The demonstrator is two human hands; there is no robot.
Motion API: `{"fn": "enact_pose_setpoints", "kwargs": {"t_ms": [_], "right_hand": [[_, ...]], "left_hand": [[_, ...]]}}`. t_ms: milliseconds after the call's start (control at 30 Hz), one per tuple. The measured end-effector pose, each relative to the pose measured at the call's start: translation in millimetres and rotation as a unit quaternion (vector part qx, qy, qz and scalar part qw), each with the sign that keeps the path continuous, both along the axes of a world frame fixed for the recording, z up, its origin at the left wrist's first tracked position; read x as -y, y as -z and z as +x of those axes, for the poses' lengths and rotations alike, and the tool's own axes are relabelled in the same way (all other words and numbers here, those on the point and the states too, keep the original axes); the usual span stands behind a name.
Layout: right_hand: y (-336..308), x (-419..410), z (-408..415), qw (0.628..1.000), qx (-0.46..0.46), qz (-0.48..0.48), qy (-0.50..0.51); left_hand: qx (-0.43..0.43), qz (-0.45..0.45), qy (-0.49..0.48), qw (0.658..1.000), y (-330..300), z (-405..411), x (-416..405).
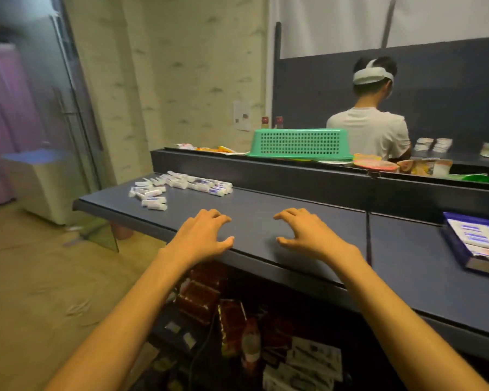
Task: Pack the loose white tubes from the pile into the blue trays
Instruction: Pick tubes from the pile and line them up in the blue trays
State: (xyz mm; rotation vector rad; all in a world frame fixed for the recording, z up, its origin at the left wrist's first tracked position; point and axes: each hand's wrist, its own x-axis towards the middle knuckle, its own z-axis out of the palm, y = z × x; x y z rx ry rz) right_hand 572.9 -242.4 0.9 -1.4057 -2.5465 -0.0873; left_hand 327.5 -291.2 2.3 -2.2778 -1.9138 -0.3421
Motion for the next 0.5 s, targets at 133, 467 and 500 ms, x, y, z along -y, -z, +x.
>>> {"fn": "enact_pose_setpoints", "kwargs": {"t_ms": [133,467,500], "right_hand": [[-3,-4,-74,1.000,0.000,-0.008,-0.018],[-3,-54,-197,0.999,0.010,-0.005,-0.038],[-2,-62,-206,0.999,0.008,-0.005,-0.035]], "left_hand": [[0.010,-0.005,-0.019,1.000,1,-75,10],[0.042,-0.004,-0.060,0.997,13,-201,-23],[0.041,-0.005,-0.060,0.997,14,-211,-31]]}}
